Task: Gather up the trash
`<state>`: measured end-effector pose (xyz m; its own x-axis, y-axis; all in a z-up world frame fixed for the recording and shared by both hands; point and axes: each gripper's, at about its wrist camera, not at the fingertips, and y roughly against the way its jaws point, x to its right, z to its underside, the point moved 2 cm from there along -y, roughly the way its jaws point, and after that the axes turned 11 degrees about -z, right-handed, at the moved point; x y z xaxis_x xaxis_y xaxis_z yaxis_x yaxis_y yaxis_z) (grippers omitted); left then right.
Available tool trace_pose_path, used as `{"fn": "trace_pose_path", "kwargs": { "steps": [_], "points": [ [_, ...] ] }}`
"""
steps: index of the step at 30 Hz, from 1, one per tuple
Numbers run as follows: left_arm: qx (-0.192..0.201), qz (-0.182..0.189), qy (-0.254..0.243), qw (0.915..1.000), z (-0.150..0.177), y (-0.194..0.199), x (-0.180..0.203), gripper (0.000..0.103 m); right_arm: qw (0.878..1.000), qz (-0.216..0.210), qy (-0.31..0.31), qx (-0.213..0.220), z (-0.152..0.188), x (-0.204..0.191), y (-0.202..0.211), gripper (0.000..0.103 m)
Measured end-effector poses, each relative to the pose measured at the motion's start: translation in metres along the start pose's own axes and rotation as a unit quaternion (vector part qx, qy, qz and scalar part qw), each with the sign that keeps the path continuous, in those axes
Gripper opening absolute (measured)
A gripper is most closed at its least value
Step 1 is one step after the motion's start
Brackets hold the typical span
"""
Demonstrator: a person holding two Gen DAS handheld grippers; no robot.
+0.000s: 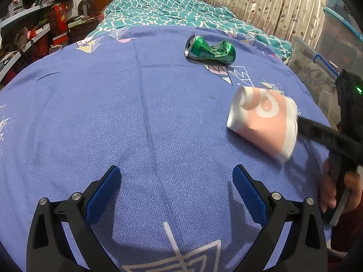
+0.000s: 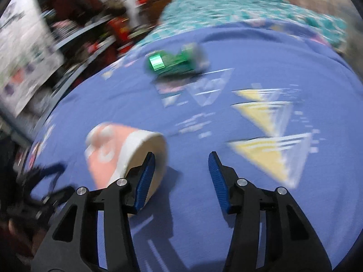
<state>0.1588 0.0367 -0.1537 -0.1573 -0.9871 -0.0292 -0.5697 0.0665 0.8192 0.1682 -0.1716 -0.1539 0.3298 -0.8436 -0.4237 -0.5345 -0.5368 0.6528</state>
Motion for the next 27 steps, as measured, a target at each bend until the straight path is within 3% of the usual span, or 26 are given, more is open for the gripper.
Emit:
{"fn": "trace_pose_path", "kwargs": {
  "steps": [3,10,14,23,27],
  "points": [
    [0.000,0.000,0.000,1.0000,0.000,0.000,0.000,0.094,1.000,-0.001,0.031,-0.002,0.004,-0.013,0.000,0.052],
    [0.001,0.002,0.003,1.0000,0.000,0.000,0.001,0.094,0.994,-0.022,-0.099,0.040,0.002,0.032,0.014,0.052],
    [0.001,0.001,0.003,1.0000,0.001,0.000,0.001,0.094,0.990,-0.027,-0.127,0.055,0.001,0.041,0.017,0.052],
    [0.000,-0.009,0.000,1.0000,0.000,-0.002,0.002,0.094,0.994,-0.019,-0.098,0.054,0.002,0.029,0.020,0.057],
    [0.000,-0.007,0.001,1.0000,0.000,-0.002,0.003,0.094,0.997,-0.041,-0.064,0.026,0.007,0.014,0.016,0.058]
  ]
}}
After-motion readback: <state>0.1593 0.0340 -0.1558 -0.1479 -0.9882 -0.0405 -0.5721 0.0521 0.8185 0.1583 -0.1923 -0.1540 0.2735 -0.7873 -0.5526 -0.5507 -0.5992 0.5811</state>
